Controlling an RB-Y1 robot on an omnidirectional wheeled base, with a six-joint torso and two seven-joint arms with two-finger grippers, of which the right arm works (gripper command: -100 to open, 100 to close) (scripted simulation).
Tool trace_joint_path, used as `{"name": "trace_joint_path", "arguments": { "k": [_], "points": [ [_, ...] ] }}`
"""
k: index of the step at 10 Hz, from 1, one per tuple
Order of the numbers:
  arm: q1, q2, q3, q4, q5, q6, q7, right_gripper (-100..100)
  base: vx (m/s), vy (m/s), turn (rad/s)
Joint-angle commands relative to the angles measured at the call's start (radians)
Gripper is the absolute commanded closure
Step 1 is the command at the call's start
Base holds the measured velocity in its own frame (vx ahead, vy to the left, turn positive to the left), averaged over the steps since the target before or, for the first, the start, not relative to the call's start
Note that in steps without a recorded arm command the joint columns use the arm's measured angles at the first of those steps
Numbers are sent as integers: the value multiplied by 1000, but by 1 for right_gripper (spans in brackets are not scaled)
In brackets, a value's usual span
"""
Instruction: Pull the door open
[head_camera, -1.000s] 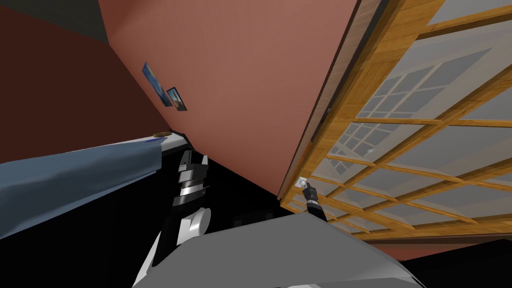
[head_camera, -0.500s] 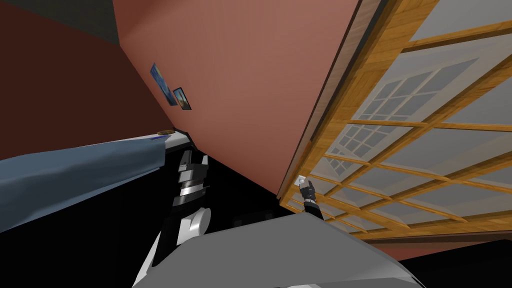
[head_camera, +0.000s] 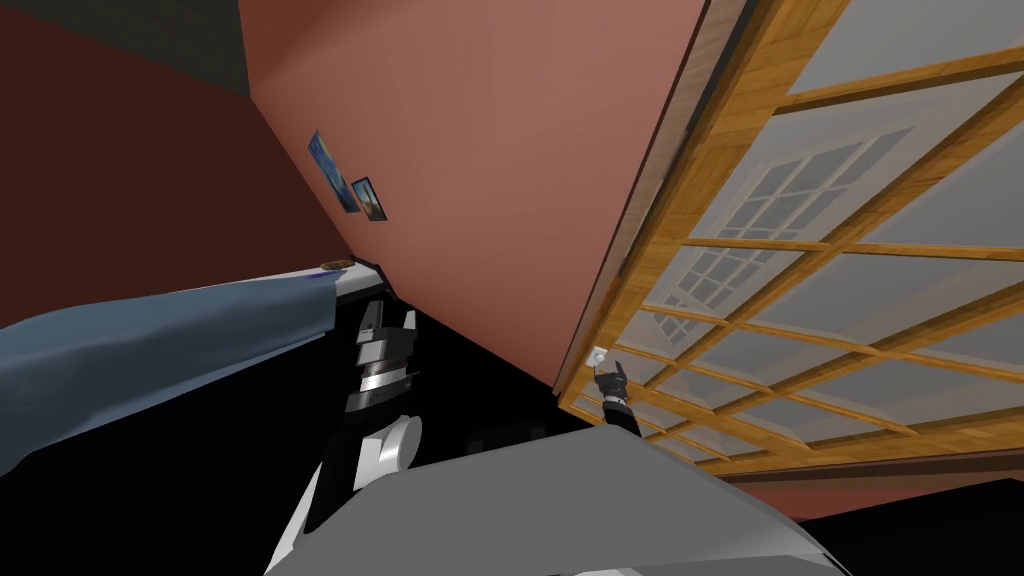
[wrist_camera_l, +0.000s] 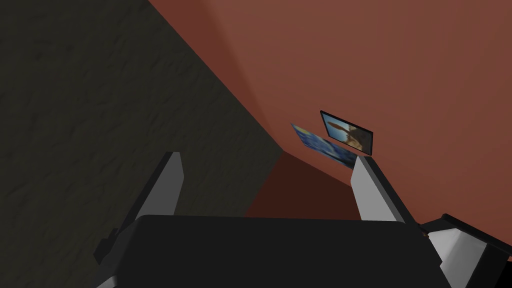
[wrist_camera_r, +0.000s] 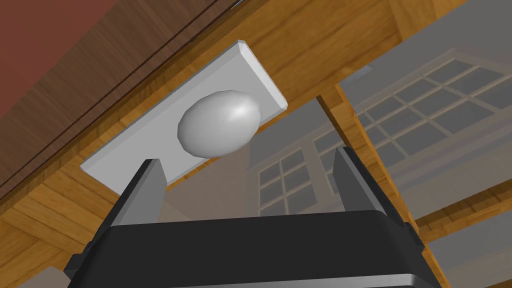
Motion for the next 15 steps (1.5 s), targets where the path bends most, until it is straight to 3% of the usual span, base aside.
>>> {"name": "trace_joint_path", "arguments": {
  "k": [1,4,6,9,11,15],
  "points": [
    [-3,9,15,-10,-27,-2,-50,-100,-75,-17,43],
    [-4,16,26,-19,-47,-2,-107,-100,-52,-9,19],
    [-8,29,47,-36,-86,-1,-171,-100,-53,-3,34],
    [-10,35,58,-46,-106,-1,-230,-100,-58,-10,19],
    [-13,49,79,-64,-146,0,-296,-100,-67,-8,39],
    [-16,62,99,-81,-184,0,-391,-100,-49,-9,16]
  ]
}}
